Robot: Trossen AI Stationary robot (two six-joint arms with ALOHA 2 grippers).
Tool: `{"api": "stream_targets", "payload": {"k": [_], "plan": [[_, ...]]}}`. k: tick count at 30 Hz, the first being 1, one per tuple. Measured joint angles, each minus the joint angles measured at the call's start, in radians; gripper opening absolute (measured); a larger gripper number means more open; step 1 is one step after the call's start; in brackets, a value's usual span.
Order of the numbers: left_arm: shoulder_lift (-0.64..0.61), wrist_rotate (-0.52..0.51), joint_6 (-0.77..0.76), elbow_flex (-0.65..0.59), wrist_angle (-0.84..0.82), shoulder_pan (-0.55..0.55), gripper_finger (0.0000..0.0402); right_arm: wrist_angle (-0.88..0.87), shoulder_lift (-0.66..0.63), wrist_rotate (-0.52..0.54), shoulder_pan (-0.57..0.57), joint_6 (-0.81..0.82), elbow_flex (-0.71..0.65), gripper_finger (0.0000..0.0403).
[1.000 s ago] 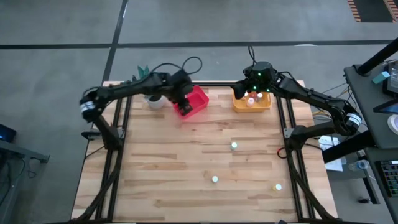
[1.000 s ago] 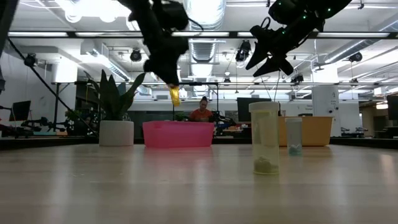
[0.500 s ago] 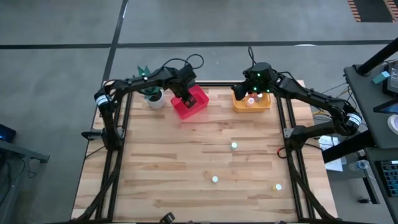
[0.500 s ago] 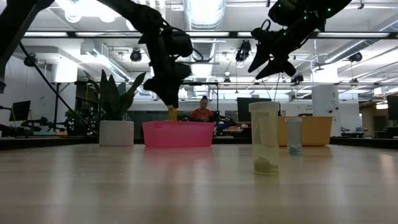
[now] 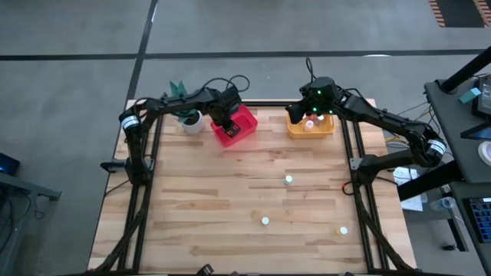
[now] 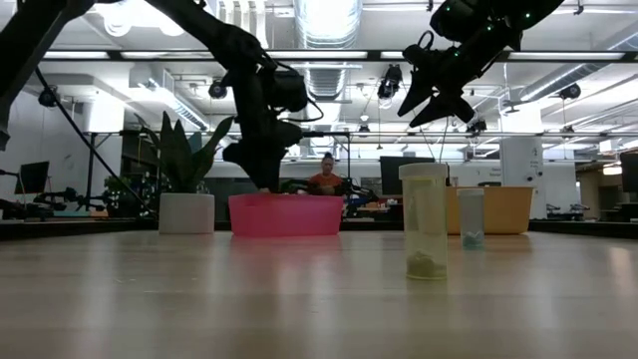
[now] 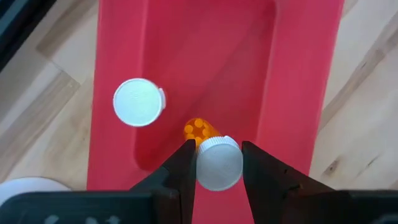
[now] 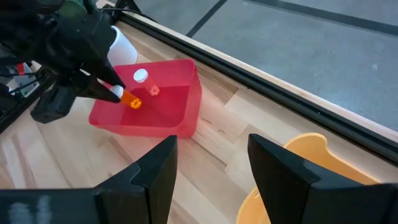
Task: Pick and place medicine bottles into bin by pill shape (circle, oval)
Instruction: Put the orange tablet bottle into the pink bin, then put the green tablet bottle into the pink bin
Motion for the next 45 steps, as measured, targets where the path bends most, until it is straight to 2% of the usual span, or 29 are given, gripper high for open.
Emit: {"api": "stream_targets", "payload": {"k": [13, 23, 34, 40, 45], "plan": [[0.0, -0.02, -0.001, -0.027, 0.036, 0.0, 0.0091, 0.0, 0.0, 0.0, 0.0, 0.002, 0.0, 0.0187], [0.0, -0.065, -0.009, -0.029, 0.035, 0.0, 0.0148, 0.0, 0.0, 0.0, 0.0, 0.005, 0.0, 0.0187], [-0.04, -0.061, 0.002, 0.004, -0.036, -0.002, 0.0155, -0.036, -0.018, -0.006, 0.0, 0.062, 0.0, 0.0187], [-0.138, -0.058, 0.001, 0.005, -0.027, -0.009, 0.0156, -0.08, -0.041, -0.167, 0.006, 0.199, 0.0, 0.0187], [-0.235, -0.058, 0.0, 0.001, 0.017, -0.037, 0.0156, -0.108, -0.049, -0.286, 0.061, 0.315, 0.0, 0.0187]]}}
